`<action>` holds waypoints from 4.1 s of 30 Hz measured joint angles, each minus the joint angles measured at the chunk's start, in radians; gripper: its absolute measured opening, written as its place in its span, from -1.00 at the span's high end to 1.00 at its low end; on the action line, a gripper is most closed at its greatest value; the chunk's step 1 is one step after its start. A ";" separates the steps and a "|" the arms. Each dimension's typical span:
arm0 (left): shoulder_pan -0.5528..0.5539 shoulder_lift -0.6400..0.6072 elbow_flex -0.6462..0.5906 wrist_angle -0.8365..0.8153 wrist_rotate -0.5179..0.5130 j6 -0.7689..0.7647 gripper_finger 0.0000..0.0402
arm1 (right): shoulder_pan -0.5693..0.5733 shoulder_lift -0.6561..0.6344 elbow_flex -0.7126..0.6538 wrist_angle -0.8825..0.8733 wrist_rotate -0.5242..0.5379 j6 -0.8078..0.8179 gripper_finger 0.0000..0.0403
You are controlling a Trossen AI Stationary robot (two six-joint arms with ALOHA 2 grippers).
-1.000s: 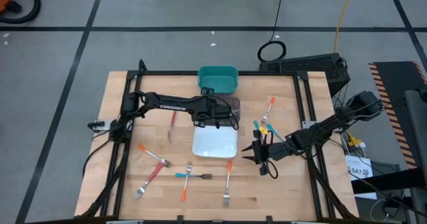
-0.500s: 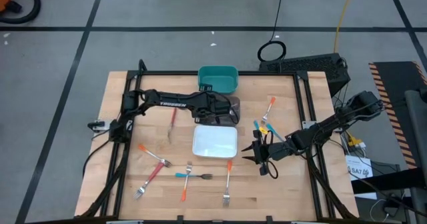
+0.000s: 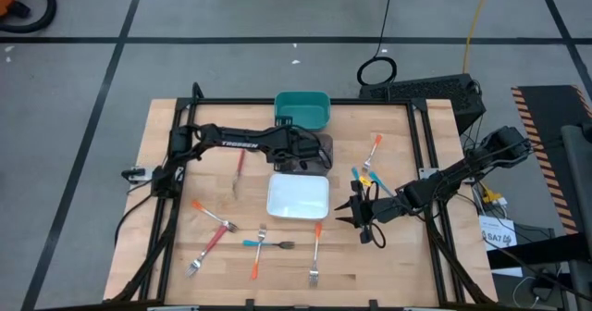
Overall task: Sort silverware by color (type)
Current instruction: Put the top pink fork into the black bin
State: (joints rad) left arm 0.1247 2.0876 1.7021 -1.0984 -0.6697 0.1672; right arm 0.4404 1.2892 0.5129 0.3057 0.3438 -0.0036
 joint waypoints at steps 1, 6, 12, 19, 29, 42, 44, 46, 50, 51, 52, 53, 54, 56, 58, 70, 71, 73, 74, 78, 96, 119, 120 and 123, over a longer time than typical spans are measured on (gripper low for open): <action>-0.004 0.000 0.010 -0.003 0.001 -0.003 0.04 | 0.000 0.000 0.000 0.002 0.000 0.000 0.43; -0.021 0.000 0.107 -0.043 0.066 0.007 0.04 | 0.000 0.000 0.000 0.004 0.000 0.000 0.43; -0.030 0.000 0.278 -0.129 0.152 -0.008 0.04 | 0.000 0.000 0.000 0.004 0.000 -0.001 0.43; -0.019 -0.021 0.350 -0.324 0.299 0.006 0.04 | 0.000 -0.031 0.000 0.004 0.000 -0.025 0.43; -0.006 -0.149 0.349 -0.337 0.407 -0.087 0.04 | -0.007 -0.154 0.000 -0.128 -0.001 -0.040 0.43; -0.212 -0.436 -0.136 -0.051 0.348 -0.297 0.04 | -0.011 -0.182 -0.001 -0.189 0.000 -0.125 0.43; -0.244 -0.511 -0.237 0.008 0.318 -0.346 0.04 | -0.021 -0.182 -0.001 -0.181 0.000 -0.129 0.43; -0.271 -0.584 -0.339 0.036 0.258 -0.410 0.04 | -0.027 -0.182 -0.001 -0.166 0.000 -0.120 0.43; -0.298 -0.707 -0.516 0.057 0.147 -0.573 0.04 | -0.038 -0.182 0.000 -0.148 -0.001 -0.114 0.43; -0.298 -0.728 -0.557 0.056 0.138 -0.614 0.04 | -0.042 -0.182 0.000 -0.146 -0.001 -0.114 0.43; -0.298 -0.744 -0.597 0.060 0.130 -0.652 0.04 | -0.045 -0.182 0.000 -0.145 -0.001 -0.113 0.43; -0.296 -0.756 -0.639 0.060 0.122 -0.690 0.04 | -0.048 -0.182 0.000 -0.146 -0.001 -0.106 0.43; -0.291 -0.762 -0.673 0.057 0.118 -0.729 0.04 | -0.051 -0.182 0.000 -0.144 -0.001 -0.093 0.43; -0.275 -0.766 -0.734 0.055 0.119 -0.813 0.04 | -0.058 -0.182 0.000 -0.145 -0.001 -0.063 0.43; -0.251 -0.765 -0.781 0.056 0.150 -0.885 0.04 | -0.062 -0.182 0.000 -0.146 -0.001 -0.025 0.43; -0.082 -0.765 -0.969 0.336 0.197 -1.061 0.04 | -0.062 -0.182 0.000 -0.144 0.023 0.048 0.43; -0.076 -0.765 -0.975 0.358 0.197 -1.068 0.04 | -0.062 -0.182 0.000 -0.143 0.023 0.048 0.43; -0.068 -0.765 -0.977 0.380 0.196 -1.073 0.04 | -0.062 -0.181 0.000 -0.140 0.024 0.047 0.43; -0.064 -0.764 -0.977 0.391 0.195 -1.078 0.04 | -0.062 -0.177 0.000 -0.134 0.024 0.049 0.43; -0.059 -0.742 -0.977 0.398 0.173 -1.103 0.04 | -0.062 -0.159 0.000 -0.129 0.024 0.091 0.43; -0.032 -0.484 -0.975 0.480 0.193 -1.109 0.04 | -0.061 -0.070 0.000 -0.041 0.022 0.089 0.43; -0.003 -0.470 -0.958 0.537 0.241 -0.977 0.88 | -0.061 -0.065 0.000 -0.040 0.025 0.069 0.43; -0.004 -0.469 -0.952 0.531 0.240 -0.972 0.88 | -0.061 -0.062 0.000 -0.040 0.025 0.069 0.43; -0.019 -0.465 -0.933 0.520 0.229 -0.970 0.88 | -0.061 -0.050 0.000 -0.028 0.025 0.082 0.43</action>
State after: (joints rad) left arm 0.1060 1.6229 0.7690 -0.5784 -0.4411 -0.8028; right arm 0.3794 1.2397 0.5129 0.2778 0.3686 0.0788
